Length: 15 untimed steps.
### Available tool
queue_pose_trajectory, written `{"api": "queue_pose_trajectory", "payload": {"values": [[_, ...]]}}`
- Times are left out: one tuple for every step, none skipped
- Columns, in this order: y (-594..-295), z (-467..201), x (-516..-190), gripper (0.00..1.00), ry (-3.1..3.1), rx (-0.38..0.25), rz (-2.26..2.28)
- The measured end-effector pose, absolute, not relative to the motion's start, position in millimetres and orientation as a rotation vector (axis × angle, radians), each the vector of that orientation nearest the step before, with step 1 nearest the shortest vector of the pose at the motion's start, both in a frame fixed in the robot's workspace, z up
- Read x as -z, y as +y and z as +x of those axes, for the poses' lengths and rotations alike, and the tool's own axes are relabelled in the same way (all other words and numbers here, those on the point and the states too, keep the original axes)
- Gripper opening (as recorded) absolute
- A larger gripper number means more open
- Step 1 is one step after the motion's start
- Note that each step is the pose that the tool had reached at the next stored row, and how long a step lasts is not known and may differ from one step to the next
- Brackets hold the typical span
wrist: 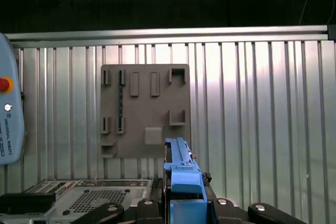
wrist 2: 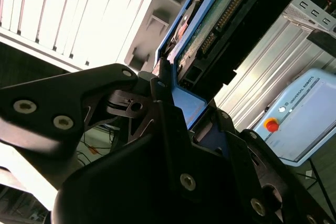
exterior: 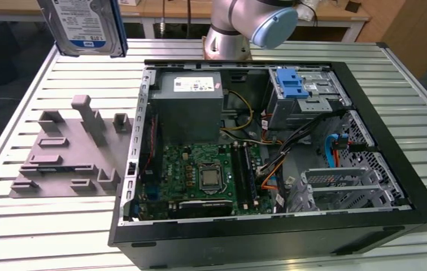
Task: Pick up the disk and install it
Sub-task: 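Pick up the disk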
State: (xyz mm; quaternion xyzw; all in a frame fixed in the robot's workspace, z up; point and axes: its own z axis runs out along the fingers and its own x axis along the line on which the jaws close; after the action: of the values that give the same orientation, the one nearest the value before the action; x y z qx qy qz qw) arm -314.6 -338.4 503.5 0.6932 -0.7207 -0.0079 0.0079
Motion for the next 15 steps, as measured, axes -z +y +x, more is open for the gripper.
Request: {"api": "queue_pose_trajectory", "payload": {"values": [[-338, -314, -503, 0.36, -2.253, 0.025, 2.167], [-338, -313, -504, 0.36, -2.253, 0.025, 2.167], [-338, -312, -504, 0.36, -2.253, 0.025, 2.167], [-338, -311, -504, 0.36, -2.253, 0.025, 2.167], [-338, -310, -504, 0.36, -2.253, 0.025, 2.167], [-338, -309, -504, 0.36, -2.253, 0.025, 2.167], [-338, -308, -504, 0.36, -2.253, 0.025, 2.167], [-338, -307, -504, 0.36, -2.253, 0.025, 2.167], [-338, -306, -504, 0.36, -2.253, 0.025, 2.167], [-338, -304, -504, 0.36, -2.253, 0.025, 2.167], [-338, -303, -503, 0.36, -2.253, 0.025, 2.167], [-338, -301, -504, 0.36, -2.253, 0.025, 2.167], [-338, -299, -504, 0.36, -2.253, 0.025, 2.167], [-338, -298, -504, 0.36, -2.253, 0.025, 2.167], [-338, -296, -504, 0.36, -2.253, 0.025, 2.167]]}}
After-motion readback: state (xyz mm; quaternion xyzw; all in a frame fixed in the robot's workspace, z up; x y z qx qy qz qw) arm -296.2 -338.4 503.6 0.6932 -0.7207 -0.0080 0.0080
